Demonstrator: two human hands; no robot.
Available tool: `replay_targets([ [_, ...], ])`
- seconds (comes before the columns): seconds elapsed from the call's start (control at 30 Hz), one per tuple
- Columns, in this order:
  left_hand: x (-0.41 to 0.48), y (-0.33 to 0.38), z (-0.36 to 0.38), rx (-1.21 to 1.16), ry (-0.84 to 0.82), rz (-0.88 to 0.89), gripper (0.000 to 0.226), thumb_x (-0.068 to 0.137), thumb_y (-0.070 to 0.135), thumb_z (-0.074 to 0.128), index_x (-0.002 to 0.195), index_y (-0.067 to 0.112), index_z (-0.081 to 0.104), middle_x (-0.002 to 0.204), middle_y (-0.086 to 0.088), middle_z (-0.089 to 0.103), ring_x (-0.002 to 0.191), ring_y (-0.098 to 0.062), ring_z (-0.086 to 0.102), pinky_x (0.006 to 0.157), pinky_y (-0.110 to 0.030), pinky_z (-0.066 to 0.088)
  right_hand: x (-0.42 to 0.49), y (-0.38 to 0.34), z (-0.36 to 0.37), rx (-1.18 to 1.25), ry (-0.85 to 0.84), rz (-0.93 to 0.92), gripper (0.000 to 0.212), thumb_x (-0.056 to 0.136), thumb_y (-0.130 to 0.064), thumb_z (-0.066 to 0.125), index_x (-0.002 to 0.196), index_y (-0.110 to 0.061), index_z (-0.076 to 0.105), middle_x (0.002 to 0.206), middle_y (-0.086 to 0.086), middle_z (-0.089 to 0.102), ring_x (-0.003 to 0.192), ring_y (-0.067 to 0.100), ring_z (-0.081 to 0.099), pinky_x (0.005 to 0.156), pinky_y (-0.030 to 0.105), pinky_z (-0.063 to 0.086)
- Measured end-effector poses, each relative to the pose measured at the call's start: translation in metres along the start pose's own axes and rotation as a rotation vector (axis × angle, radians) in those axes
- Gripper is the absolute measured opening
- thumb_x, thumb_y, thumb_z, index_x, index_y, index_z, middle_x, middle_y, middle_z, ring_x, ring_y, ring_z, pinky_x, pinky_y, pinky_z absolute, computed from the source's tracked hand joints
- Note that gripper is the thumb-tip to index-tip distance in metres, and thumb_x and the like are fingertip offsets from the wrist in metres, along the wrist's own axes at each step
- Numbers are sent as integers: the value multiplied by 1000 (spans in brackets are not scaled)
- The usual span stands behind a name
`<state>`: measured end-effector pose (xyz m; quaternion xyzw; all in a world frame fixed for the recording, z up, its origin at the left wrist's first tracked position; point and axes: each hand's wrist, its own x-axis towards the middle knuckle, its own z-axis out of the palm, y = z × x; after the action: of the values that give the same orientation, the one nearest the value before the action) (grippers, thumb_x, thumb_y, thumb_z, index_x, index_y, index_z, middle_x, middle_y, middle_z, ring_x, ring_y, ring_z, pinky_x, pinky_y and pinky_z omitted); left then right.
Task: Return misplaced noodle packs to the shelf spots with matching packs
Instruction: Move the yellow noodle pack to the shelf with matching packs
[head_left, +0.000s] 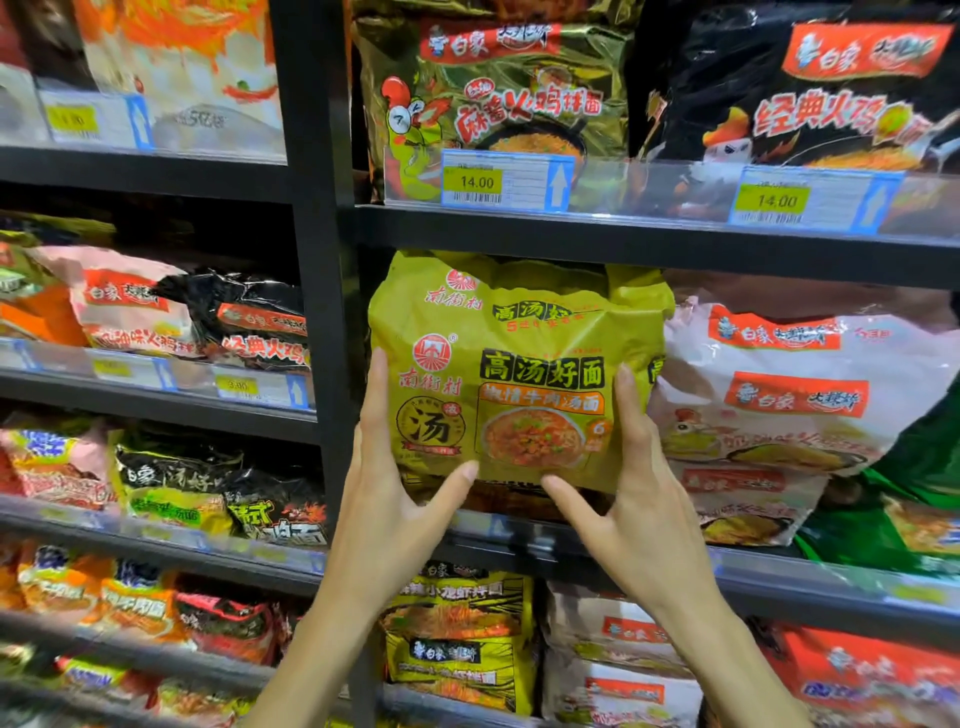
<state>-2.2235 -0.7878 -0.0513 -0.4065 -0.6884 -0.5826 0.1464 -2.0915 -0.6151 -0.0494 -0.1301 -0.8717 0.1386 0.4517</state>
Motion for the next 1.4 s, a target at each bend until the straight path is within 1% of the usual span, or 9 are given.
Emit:
replay_targets([
  [0.23,5,-1,1,-23,22,22,115,83,25,82,155,57,-3,157,39,21,147,-5,37,118,-48,39,0,-3,0,214,-28,36,111,85,-25,78,149,-61,-5,154,-16,38,134,9,49,100,35,50],
  [0.4,-6,2,2,-23,45,33,116,82,13,83,162,35,1,139,63,11,128,36,22,102,5,25,-9,-12,-9,225,-16,43,108,82,-23,80,151,-59,5,136,-24,47,121,7,59,96,33,53],
  [0.47,-11,6,0,-38,40,32,115,82,11,83,162,32,3,137,65,12,126,38,21,98,9,23,-11,-14,-16,235,-26,48,108,82,-23,80,151,-59,6,140,-24,49,120,8,60,96,30,52],
  [0.7,-34,25,-9,-130,43,24,109,83,8,82,162,31,11,135,63,23,120,35,36,97,2,36,-23,-25,-37,262,-39,41,105,79,-17,82,153,-52,15,153,-30,34,131,6,53,102,30,49],
  [0.9,-61,40,-18,-254,64,30,104,85,11,81,161,37,15,162,28,25,148,0,33,114,-52,41,-46,-38,-60,350,-47,50,103,78,-6,82,155,-40,23,148,-43,27,122,-19,47,95,10,43],
  [1.03,-76,48,-21,-290,35,26,101,86,6,79,161,33,18,164,22,26,150,-4,31,115,-53,40,-64,-50,-77,334,-54,75,102,79,-8,81,155,-41,22,143,-50,26,121,-18,48,97,23,48],
  [1.2,-101,56,-20,-312,56,42,96,86,8,76,162,23,18,167,10,24,154,-13,25,120,-55,32,-88,-58,-95,291,-49,57,100,79,-6,81,156,-35,23,141,-52,25,128,-7,44,90,17,49],
  [1.27,-112,65,-20,-313,52,43,96,87,5,76,161,22,18,167,8,24,154,-13,25,120,-54,32,-98,-59,-103,286,-46,54,101,79,-7,81,157,-34,23,145,-48,26,127,-20,41,95,12,46],
  [1.4,-136,87,-13,-312,48,47,95,87,-2,76,160,19,19,167,7,24,154,-12,25,121,-51,31,-118,-63,-126,272,-33,67,102,79,-11,81,157,-37,21,147,-44,27,128,5,50,99,41,52],
])
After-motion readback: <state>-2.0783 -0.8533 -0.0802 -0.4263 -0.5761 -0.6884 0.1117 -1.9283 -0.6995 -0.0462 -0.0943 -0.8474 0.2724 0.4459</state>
